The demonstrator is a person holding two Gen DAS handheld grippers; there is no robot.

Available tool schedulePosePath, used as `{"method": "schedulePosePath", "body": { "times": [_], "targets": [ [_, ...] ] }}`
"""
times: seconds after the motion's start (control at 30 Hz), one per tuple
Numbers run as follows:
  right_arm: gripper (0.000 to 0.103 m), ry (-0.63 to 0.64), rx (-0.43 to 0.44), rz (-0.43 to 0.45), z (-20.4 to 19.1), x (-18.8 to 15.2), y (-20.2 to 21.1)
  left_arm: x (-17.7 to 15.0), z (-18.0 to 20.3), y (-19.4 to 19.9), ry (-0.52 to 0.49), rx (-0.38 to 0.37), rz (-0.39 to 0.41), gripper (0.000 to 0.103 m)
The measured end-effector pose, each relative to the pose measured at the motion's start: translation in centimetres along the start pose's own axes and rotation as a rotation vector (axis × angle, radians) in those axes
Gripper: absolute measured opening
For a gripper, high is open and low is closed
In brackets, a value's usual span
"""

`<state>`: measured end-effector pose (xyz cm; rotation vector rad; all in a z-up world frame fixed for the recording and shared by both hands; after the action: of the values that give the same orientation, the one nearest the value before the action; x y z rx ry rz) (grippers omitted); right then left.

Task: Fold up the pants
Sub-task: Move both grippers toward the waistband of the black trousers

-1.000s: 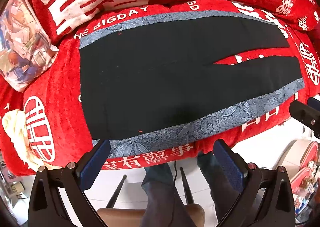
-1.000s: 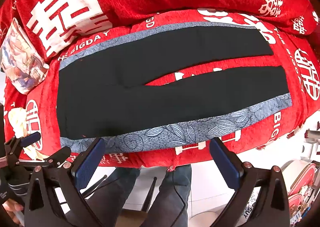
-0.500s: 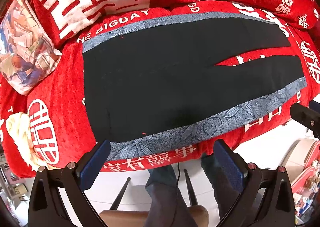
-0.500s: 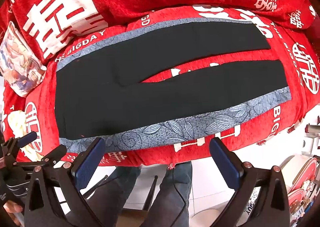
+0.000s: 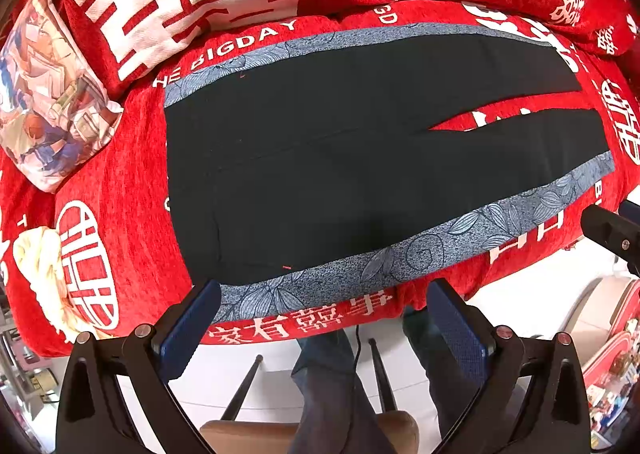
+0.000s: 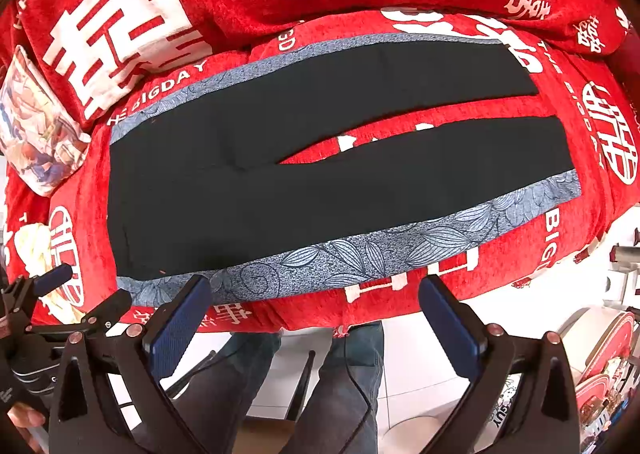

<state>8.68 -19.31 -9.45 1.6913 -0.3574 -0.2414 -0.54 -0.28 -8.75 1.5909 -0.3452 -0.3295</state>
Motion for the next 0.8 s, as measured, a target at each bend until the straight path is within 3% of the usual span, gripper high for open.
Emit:
{"method": "schedulePosePath", "body": {
  "times": [0.53,0.8],
  "targets": [
    [0.103,0.017,0.016,0.015,0.6,0.6,-0.1,0.4,-0.5,0.0,0.022,0.034,0.009,0.103],
    [0.103,0.128,0.069,0.019,3.1,3.2,-0.8,1.1,0.0,1.4,0.162,0.078,0.052,0.103]
  ]
}}
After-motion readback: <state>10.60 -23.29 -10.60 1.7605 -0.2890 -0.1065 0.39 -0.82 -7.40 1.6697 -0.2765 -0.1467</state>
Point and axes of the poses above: each gripper's, at about its wrist camera, not at the fingertips, and y roughly against the way its jaws point, z to its right, x to its top, the point moved 8 cm from there along -y, roughly the way its jaws point, and after that the axes turned 2 degrees about -z, right-handed, at the moved point
